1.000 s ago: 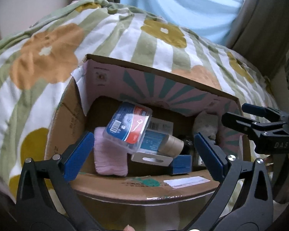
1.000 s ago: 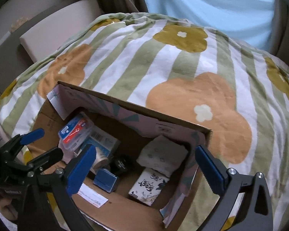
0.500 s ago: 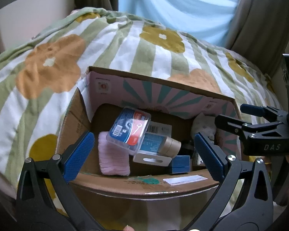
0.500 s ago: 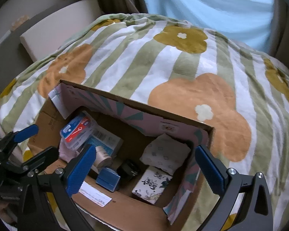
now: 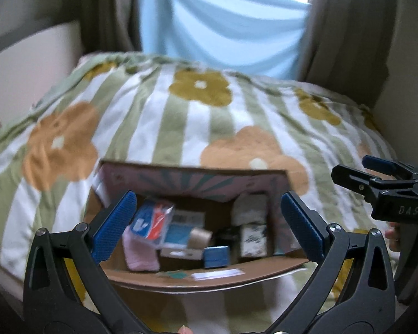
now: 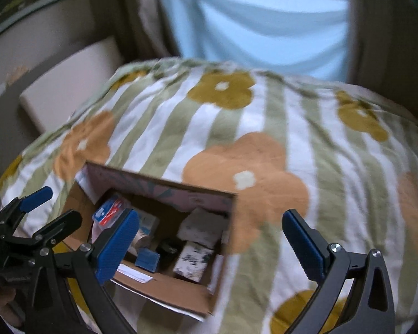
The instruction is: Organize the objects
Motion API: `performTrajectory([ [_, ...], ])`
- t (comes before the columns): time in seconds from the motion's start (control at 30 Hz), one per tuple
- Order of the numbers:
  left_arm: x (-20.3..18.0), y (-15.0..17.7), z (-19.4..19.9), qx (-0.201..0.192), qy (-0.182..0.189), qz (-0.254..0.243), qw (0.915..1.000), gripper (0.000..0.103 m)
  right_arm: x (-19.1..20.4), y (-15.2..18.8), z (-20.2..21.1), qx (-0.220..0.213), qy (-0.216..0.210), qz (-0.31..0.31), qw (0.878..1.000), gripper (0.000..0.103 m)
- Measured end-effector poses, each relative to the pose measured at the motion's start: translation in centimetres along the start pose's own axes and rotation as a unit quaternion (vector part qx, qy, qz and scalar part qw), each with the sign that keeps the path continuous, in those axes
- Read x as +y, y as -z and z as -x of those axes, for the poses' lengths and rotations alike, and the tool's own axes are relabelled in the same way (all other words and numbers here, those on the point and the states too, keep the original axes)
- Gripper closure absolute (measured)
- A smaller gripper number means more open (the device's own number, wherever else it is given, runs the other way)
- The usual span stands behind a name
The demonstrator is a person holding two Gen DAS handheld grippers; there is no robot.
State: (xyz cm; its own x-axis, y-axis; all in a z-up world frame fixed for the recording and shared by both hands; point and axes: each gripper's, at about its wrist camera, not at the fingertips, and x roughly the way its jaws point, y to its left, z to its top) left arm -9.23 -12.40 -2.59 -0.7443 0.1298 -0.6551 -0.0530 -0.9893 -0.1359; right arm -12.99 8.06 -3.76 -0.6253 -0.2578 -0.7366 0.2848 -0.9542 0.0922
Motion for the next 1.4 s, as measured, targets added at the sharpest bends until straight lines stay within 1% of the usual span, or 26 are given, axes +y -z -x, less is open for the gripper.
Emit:
performTrajectory([
  [0.17,-4.0,-1.2,1.8,-0.026,0.03,-0.03,0.9988,0.0,-3.5,1.3,3.9,-0.033,0.056,-0.027,0.998,0.001],
  [0.27,-6.4,-1.1,2.2,-0.034,0.031,-0.053,0.9975,0.0,-5.3,2.5,5.3,-0.042,0.074,-0.043,0.995,0.001],
  [0.4,-8.5,0.3,2.3,-0.039,0.02,-0.08,0.9959,0.0,-7.3,4.6,7.3,-0.052,0.103,-0.057,0.992,0.001],
  [0.47,-8.6,1.2,2.0,-0.036,0.016,-0.071,0.9967,0.0,-7.6,5.8,7.9,-0.054,0.116,-0.053,0.99,0.001],
  [0.53,-8.3,1.9,1.7,-0.028,0.025,-0.053,0.9979,0.0,-8.0,6.8,8.5,-0.057,0.124,-0.056,0.989,0.001],
  [0.6,-8.3,2.5,1.5,-0.025,0.031,-0.042,0.9983,0.0,-8.3,7.6,8.7,-0.053,0.125,-0.055,0.989,0.001],
  [0.73,-8.6,2.9,1.5,-0.024,0.026,-0.047,0.9983,0.0,-8.6,8.0,9.1,-0.057,0.131,-0.05,0.988,0.001],
  [0.9,-8.9,3.0,1.5,-0.023,0.024,-0.051,0.9982,0.0,-8.8,8.1,9.6,-0.068,0.128,-0.054,0.988,0.001],
  [1.4,-10.0,3.2,1.9,-0.025,0.021,-0.058,0.9978,0.0,-8.8,8.1,10.0,-0.073,0.128,-0.057,0.987,0.001],
])
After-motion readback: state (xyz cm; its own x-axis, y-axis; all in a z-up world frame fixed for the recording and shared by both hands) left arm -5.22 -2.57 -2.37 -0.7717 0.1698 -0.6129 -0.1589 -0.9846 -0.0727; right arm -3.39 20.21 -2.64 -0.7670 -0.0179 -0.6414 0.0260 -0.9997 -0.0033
